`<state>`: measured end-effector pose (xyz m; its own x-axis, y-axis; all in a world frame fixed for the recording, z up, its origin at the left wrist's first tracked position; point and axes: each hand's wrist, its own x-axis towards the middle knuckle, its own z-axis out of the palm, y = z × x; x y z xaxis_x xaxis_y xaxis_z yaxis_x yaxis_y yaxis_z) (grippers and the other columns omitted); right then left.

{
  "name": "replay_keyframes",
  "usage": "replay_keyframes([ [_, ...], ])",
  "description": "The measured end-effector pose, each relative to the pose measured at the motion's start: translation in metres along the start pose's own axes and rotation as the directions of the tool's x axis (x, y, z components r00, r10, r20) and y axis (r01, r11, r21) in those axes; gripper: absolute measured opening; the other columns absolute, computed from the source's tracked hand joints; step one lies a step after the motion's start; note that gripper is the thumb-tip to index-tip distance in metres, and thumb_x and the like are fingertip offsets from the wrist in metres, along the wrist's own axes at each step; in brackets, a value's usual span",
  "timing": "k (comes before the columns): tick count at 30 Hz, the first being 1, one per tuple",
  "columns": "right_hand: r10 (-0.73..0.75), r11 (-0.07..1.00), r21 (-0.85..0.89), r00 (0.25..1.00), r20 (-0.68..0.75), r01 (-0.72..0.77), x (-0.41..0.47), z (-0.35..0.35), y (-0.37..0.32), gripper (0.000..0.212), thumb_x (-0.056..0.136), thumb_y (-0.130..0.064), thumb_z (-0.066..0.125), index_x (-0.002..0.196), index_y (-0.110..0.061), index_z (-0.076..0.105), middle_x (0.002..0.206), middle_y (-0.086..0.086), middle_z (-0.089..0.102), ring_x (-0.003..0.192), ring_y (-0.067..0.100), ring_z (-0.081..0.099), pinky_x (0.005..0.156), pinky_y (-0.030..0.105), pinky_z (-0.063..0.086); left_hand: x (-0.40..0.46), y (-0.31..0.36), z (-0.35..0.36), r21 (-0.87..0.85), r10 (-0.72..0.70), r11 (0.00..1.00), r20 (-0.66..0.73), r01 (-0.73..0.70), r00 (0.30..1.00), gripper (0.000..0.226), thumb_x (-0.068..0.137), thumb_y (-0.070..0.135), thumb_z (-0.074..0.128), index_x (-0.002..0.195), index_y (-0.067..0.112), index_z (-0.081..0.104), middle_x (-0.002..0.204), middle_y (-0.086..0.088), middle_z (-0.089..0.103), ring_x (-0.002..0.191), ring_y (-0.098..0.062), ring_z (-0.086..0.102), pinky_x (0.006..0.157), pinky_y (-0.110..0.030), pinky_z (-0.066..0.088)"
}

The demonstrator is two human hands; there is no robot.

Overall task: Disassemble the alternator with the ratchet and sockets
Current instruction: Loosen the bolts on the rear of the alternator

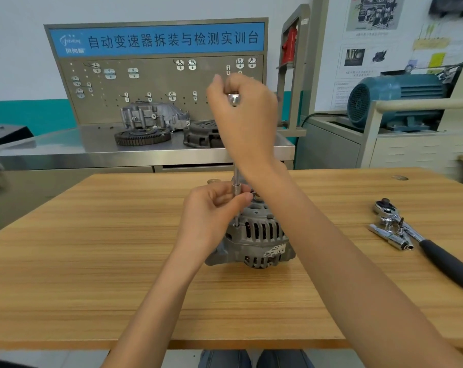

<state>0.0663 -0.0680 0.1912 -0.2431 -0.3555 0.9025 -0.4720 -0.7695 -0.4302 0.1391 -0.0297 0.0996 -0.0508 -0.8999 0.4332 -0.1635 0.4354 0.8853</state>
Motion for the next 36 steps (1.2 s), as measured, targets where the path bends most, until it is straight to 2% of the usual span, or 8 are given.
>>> replay_keyframes([
  [3, -0.109, 0.940, -0.331, 0.991, -0.073, 0.079, -0.003, 0.003, -0.003, 0.035, 0.090, -0.021, 0.053, 0.056, -0.018, 0.049, 0.054, -0.007, 0.047, 0.060, 0.013, 0.044, 0.080, 0.031, 0.032, -0.001, -0.001, 0.000, 0.022, 0.032, 0.999, -0.002, -0.032, 0.999, 0.013, 0.084, 0.012, 0.069, 0.086, 0.025, 0.072, 0.068, 0.014, 0.072, 0.068, 0.004, 0.066, 0.063, -0.008, 0.047],
  [9, 0.109, 0.927, 0.329, 0.969, 0.224, -0.180, 0.009, -0.002, 0.000, 0.047, 0.092, -0.005, 0.053, 0.049, -0.015, 0.036, 0.046, -0.010, 0.030, 0.048, 0.003, 0.030, 0.060, 0.008, 0.035, -0.001, -0.003, 0.001, -0.051, -0.011, 0.999, 0.037, 0.013, 0.999, 0.015, 0.087, 0.017, 0.066, 0.088, 0.031, 0.069, 0.088, 0.004, 0.076, 0.088, -0.007, 0.070, 0.079, -0.018, 0.054],
  [14, 0.202, 0.844, 0.443, 0.944, 0.263, -0.304, 0.010, -0.002, 0.002, 0.041, 0.094, -0.006, 0.051, 0.054, -0.010, 0.043, 0.057, 0.008, 0.034, 0.060, 0.013, 0.036, 0.064, 0.009, 0.038, -0.004, -0.006, -0.002, -0.103, 0.035, 0.994, 0.122, -0.022, 0.992, 0.018, 0.093, 0.010, 0.056, 0.099, 0.022, 0.067, 0.098, 0.002, 0.075, 0.095, -0.003, 0.069, 0.080, -0.014, 0.052],
  [21, -0.197, 0.949, -0.275, 0.969, -0.150, 0.151, -0.004, 0.010, -0.001, 0.032, 0.087, -0.016, 0.058, 0.055, -0.014, 0.055, 0.053, -0.003, 0.050, 0.059, 0.015, 0.044, 0.075, 0.032, 0.033, -0.005, -0.011, 0.000, -0.074, 0.102, 0.993, 0.073, -0.097, 0.992, 0.016, 0.092, 0.004, 0.057, 0.094, 0.011, 0.071, 0.066, 0.011, 0.070, 0.067, 0.004, 0.064, 0.065, -0.010, 0.047],
  [26, 0.043, 0.985, 0.162, 0.996, 0.073, -0.054, 0.005, 0.002, 0.000, 0.048, 0.091, -0.008, 0.054, 0.049, -0.020, 0.035, 0.046, -0.013, 0.030, 0.049, 0.004, 0.031, 0.063, 0.020, 0.035, -0.005, -0.012, 0.001, -0.113, 0.048, 0.993, 0.052, -0.042, 0.997, 0.013, 0.090, 0.015, 0.061, 0.097, 0.022, 0.069, 0.087, 0.000, 0.076, 0.089, -0.009, 0.071, 0.081, -0.019, 0.055],
  [31, 0.171, 0.830, 0.482, 0.950, 0.261, -0.282, 0.009, -0.004, 0.001, 0.044, 0.094, -0.006, 0.050, 0.052, -0.013, 0.041, 0.057, 0.008, 0.035, 0.060, 0.016, 0.036, 0.063, 0.012, 0.038, -0.006, -0.012, 0.001, -0.136, 0.026, 0.991, 0.059, -0.018, 0.998, 0.017, 0.090, 0.011, 0.061, 0.097, 0.025, 0.068, 0.092, 0.006, 0.075, 0.094, -0.005, 0.070, 0.083, -0.018, 0.054],
  [34, 0.103, 0.943, 0.300, 0.983, 0.149, -0.145, 0.007, 0.000, 0.001, 0.042, 0.093, -0.006, 0.052, 0.052, -0.013, 0.041, 0.050, -0.002, 0.032, 0.053, 0.010, 0.033, 0.063, 0.017, 0.036, -0.004, -0.012, 0.002, -0.147, 0.015, 0.989, 0.040, -0.009, 0.999, 0.013, 0.089, 0.011, 0.062, 0.095, 0.020, 0.070, 0.087, 0.003, 0.076, 0.089, -0.006, 0.071, 0.081, -0.020, 0.055],
  [36, -0.041, 0.993, -0.108, 0.999, 0.027, 0.043, 0.003, 0.003, 0.001, 0.038, 0.092, -0.013, 0.052, 0.055, -0.017, 0.042, 0.050, -0.010, 0.035, 0.055, 0.011, 0.037, 0.072, 0.027, 0.035, -0.004, -0.013, 0.003, -0.150, 0.017, 0.989, 0.023, -0.013, 1.000, 0.012, 0.088, 0.011, 0.063, 0.093, 0.019, 0.071, 0.080, 0.004, 0.075, 0.081, -0.003, 0.070, 0.074, -0.017, 0.054],
])
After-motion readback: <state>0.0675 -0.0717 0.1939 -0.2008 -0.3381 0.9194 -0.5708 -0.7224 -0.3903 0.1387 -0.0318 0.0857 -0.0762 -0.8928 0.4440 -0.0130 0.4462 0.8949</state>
